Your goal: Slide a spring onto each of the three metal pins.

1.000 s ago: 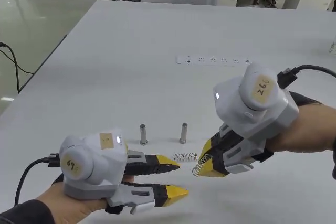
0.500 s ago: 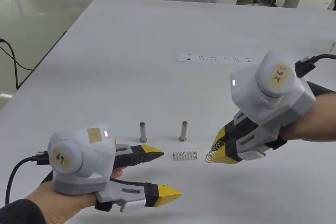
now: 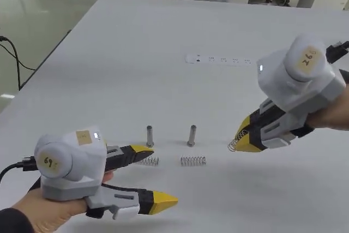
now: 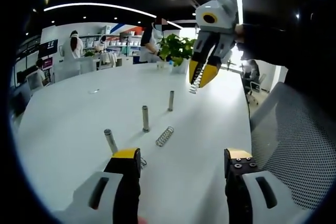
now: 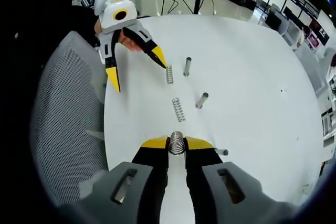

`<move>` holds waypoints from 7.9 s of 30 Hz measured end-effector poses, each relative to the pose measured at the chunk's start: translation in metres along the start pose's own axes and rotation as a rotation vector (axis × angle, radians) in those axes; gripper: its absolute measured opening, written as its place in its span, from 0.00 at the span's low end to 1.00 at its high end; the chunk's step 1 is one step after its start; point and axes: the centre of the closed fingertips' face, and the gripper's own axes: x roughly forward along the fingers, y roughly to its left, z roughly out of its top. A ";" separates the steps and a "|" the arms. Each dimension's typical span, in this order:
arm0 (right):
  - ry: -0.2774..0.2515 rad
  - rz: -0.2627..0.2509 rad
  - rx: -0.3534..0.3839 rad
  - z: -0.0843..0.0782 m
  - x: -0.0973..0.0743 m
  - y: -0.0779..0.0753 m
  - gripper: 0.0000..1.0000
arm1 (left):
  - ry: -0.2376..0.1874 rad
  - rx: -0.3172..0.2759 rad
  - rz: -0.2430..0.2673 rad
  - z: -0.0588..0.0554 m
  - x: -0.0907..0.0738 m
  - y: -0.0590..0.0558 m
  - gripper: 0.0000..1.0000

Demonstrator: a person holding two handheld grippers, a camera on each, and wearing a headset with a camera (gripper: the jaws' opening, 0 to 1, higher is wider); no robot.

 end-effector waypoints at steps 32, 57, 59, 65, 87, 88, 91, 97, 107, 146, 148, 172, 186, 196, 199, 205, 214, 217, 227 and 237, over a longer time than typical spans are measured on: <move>0.147 -0.101 0.039 -0.040 -0.005 -0.065 0.13 | 0.000 -0.026 0.101 -0.011 -0.016 0.022 0.70; 0.201 -0.067 0.031 -0.048 0.017 -0.075 0.13 | -0.004 -0.039 0.112 -0.012 -0.016 0.024 0.69; 0.206 -0.061 0.033 -0.049 0.019 -0.074 0.13 | -0.003 -0.040 0.113 -0.012 -0.017 0.025 0.69; 0.214 -0.052 0.034 -0.051 0.026 -0.075 0.13 | -0.002 -0.043 0.114 -0.013 -0.017 0.026 0.68; 0.249 -0.022 0.088 -0.067 0.062 -0.070 0.13 | 0.001 -0.047 0.116 -0.013 -0.018 0.027 0.67; 0.249 -0.022 0.090 -0.068 0.063 -0.070 0.13 | 0.001 -0.047 0.116 -0.013 -0.018 0.027 0.67; 0.253 -0.021 0.094 -0.070 0.065 -0.069 0.13 | 0.001 -0.048 0.118 -0.013 -0.018 0.027 0.67; 0.243 -0.022 0.103 -0.069 0.066 -0.070 0.13 | 0.002 -0.049 0.117 -0.013 -0.017 0.027 0.67; 0.233 -0.027 0.100 -0.070 0.066 -0.067 0.18 | 0.003 -0.048 0.116 -0.013 -0.017 0.027 0.67; 0.185 -0.027 0.149 -0.081 0.058 -0.025 0.22 | -0.008 -0.021 0.099 -0.006 -0.015 0.020 0.67; 0.179 -0.021 0.152 -0.080 0.058 -0.021 0.22 | -0.008 -0.019 0.099 -0.005 -0.015 0.020 0.67; 0.087 0.012 0.073 -0.028 0.071 -0.001 0.23 | -0.010 0.001 0.113 0.000 -0.021 0.014 0.67; 0.065 0.034 0.018 -0.004 0.092 -0.005 0.23 | 0.000 0.004 0.109 0.000 -0.019 0.014 0.66; 0.089 0.058 -0.010 -0.004 0.105 -0.007 0.21 | 0.002 0.005 0.106 0.001 -0.017 0.012 0.66; 0.097 0.062 -0.020 -0.005 0.108 -0.007 0.21 | 0.004 0.005 0.106 0.000 -0.017 0.012 0.66; 0.111 0.071 -0.034 -0.005 0.114 -0.006 0.20 | 0.009 0.006 0.103 0.000 -0.017 0.010 0.65; 0.128 0.072 -0.066 -0.007 0.118 -0.007 0.17 | 0.009 0.003 0.102 0.000 -0.017 0.008 0.65; 0.133 0.077 -0.069 -0.008 0.118 -0.006 0.14 | 0.010 0.002 0.101 0.000 -0.016 0.007 0.64; 0.129 0.091 -0.078 -0.007 0.113 0.002 0.13 | 0.015 0.008 0.084 -0.001 -0.012 0.004 0.63; 0.141 0.134 -0.127 -0.002 0.091 0.024 0.13 | 0.022 0.023 0.037 0.000 -0.001 -0.005 0.58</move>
